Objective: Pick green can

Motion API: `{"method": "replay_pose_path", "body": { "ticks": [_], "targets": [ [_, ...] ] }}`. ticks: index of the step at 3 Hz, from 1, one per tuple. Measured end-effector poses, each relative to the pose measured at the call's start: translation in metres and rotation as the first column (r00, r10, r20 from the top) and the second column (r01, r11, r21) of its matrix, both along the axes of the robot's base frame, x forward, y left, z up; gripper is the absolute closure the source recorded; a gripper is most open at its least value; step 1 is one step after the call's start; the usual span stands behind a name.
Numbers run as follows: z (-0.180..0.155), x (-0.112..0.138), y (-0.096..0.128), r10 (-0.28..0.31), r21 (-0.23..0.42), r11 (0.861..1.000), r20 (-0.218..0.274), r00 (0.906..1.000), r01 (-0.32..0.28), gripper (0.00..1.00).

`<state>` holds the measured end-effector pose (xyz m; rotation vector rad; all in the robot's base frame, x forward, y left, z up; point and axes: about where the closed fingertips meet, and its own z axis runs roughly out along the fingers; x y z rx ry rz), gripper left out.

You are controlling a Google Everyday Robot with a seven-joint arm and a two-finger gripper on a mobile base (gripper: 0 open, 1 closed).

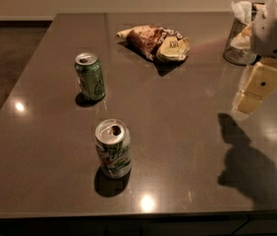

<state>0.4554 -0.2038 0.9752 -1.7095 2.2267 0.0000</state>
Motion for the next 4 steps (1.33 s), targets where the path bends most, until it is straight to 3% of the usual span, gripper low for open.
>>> {"method": "replay_pose_path", "body": {
  "ticks": [1, 2, 4],
  "targets": [
    [-0.001, 0.034, 0.036, 0.009, 0.124, 0.992, -0.018, 0.9998, -0.006, 0.0],
    [-0.002, 0.065, 0.084, 0.01, 0.233, 0.972, -0.033, 0.9994, -0.002, 0.0],
    [-0.011, 0.103, 0.192, 0.022, 0.282, 0.959, 0.04, 0.999, -0.033, 0.0]
  ]
}}
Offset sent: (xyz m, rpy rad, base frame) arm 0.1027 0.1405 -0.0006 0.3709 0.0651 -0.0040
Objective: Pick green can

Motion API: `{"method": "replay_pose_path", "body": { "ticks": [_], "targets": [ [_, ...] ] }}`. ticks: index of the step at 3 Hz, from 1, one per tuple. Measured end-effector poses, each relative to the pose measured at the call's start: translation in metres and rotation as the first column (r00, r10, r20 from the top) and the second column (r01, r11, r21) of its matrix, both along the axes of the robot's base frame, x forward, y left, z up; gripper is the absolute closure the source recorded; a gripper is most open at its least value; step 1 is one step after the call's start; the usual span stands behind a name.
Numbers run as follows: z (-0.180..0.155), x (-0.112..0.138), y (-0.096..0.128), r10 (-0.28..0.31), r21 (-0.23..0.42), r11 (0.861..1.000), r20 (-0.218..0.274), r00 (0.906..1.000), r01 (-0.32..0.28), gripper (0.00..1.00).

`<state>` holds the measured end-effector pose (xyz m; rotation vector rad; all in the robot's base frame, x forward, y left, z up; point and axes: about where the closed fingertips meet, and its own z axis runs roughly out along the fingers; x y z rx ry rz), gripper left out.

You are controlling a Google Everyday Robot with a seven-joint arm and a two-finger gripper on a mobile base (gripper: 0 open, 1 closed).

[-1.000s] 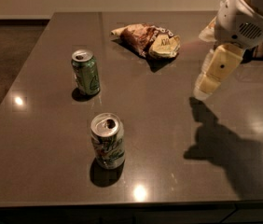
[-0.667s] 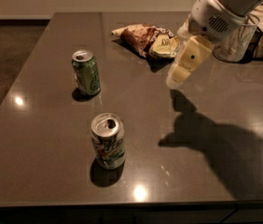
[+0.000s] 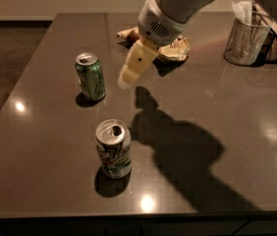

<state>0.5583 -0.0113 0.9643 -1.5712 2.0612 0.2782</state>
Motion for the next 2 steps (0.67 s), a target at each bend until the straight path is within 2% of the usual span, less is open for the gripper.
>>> {"method": "replay_pose_path", "body": {
  "ticks": [1, 2],
  "targets": [
    [-0.019, 0.017, 0.043, 0.008, 0.009, 1.0, -0.001, 1.0, -0.008, 0.0],
    [-0.034, 0.028, 0.076, 0.019, 0.036, 0.999, -0.03, 0.9994, -0.018, 0.0]
  ]
}}
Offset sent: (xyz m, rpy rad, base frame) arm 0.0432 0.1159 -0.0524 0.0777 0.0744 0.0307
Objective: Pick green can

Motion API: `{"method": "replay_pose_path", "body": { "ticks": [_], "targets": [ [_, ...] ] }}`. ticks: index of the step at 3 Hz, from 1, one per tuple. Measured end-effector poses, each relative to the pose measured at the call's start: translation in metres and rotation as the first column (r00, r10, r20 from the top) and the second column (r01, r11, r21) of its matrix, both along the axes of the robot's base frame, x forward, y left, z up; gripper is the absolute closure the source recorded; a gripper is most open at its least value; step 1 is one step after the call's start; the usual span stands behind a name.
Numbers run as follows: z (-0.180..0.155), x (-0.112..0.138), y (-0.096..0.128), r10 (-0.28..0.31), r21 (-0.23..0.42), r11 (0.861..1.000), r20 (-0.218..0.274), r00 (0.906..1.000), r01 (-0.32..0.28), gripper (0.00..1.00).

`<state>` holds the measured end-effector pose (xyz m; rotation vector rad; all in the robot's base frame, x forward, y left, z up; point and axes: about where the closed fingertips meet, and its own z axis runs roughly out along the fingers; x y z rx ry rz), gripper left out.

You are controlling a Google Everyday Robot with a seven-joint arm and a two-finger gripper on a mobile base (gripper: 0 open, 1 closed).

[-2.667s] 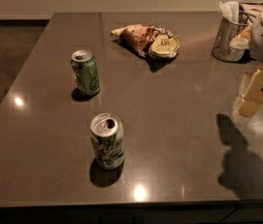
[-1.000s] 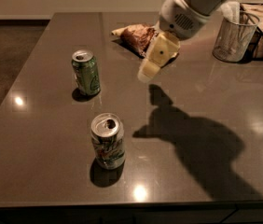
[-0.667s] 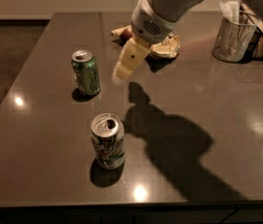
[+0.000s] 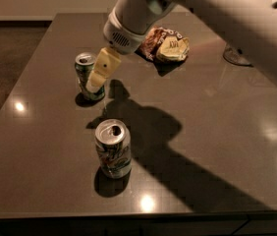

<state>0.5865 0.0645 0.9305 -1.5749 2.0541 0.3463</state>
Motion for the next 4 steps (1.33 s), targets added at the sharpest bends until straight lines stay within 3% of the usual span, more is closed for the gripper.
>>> {"method": "replay_pose_path", "body": {
  "ticks": [2, 4],
  "targets": [
    [-0.009, 0.013, 0.038, 0.013, 0.045, 0.999, -0.039, 0.9992, -0.011, 0.0],
    [-0.012, 0.014, 0.049, 0.023, 0.067, 0.998, -0.078, 0.9967, -0.017, 0.42]
  ]
}}
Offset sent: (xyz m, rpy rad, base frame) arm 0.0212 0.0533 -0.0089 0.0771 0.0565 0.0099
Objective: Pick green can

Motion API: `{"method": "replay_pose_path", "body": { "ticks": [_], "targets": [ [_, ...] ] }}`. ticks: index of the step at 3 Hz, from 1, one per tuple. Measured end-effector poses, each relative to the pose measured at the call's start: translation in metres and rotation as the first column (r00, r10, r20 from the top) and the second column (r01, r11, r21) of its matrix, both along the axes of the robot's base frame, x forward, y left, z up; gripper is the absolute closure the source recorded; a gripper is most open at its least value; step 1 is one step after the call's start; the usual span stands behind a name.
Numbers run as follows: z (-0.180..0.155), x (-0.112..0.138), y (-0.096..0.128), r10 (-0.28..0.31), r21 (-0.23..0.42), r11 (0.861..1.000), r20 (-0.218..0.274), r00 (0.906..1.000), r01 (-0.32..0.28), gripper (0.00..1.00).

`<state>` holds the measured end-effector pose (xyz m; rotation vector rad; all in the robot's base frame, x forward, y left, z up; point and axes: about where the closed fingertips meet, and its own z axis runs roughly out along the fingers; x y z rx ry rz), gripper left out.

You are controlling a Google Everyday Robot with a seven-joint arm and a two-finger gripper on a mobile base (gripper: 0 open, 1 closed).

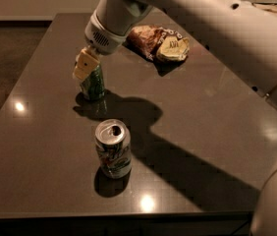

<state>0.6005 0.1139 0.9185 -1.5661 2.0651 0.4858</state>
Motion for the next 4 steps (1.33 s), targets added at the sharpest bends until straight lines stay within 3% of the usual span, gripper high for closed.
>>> {"method": "replay_pose_path", "body": {
  "ticks": [2, 3, 4],
  "targets": [
    [0.039, -0.002, -0.014, 0.008, 0.059, 0.998, -0.003, 1.0, -0.008, 0.88],
    [0.091, -0.002, -0.039, 0.065, 0.095, 0.993, -0.009, 0.9978, -0.064, 1.0],
    [0.095, -0.003, -0.04, 0.071, 0.099, 0.993, -0.008, 0.9975, -0.07, 1.0]
  ]
}}
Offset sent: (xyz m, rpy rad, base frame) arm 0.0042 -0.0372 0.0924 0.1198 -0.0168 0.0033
